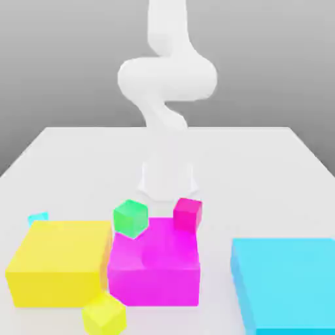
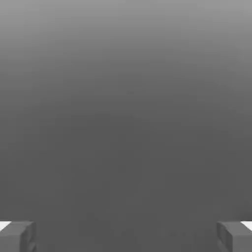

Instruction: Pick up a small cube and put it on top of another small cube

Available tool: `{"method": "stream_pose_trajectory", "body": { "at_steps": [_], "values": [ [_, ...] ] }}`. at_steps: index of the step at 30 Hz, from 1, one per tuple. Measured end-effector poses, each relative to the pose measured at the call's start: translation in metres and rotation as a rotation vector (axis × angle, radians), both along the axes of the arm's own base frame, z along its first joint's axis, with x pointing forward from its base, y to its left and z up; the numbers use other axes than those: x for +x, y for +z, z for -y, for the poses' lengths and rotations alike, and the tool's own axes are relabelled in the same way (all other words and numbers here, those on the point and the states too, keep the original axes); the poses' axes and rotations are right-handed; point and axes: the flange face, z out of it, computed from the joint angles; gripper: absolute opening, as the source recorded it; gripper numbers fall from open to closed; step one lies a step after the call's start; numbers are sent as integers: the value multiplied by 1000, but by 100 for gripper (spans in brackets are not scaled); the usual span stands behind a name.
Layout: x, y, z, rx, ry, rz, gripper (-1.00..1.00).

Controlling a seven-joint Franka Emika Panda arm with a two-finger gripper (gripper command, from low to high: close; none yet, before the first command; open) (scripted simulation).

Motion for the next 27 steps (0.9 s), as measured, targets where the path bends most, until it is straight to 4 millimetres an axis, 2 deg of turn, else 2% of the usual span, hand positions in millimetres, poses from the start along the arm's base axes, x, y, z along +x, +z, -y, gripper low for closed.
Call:
{"method": "stream_pose_trajectory", "body": {
  "at_steps": [6,9,13,16,20,27],
  "values": [
    [35,-84,68,219,-354,-107,0],
    [42,-126,102,318,-535,-151,0],
    [40,-184,146,444,-786,-200,0],
    [32,-228,177,532,-980,-230,0],
    [10,-285,215,641,-1245,-261,0],
    [-49,-380,264,804,-1728,-286,0]
  ]
}}
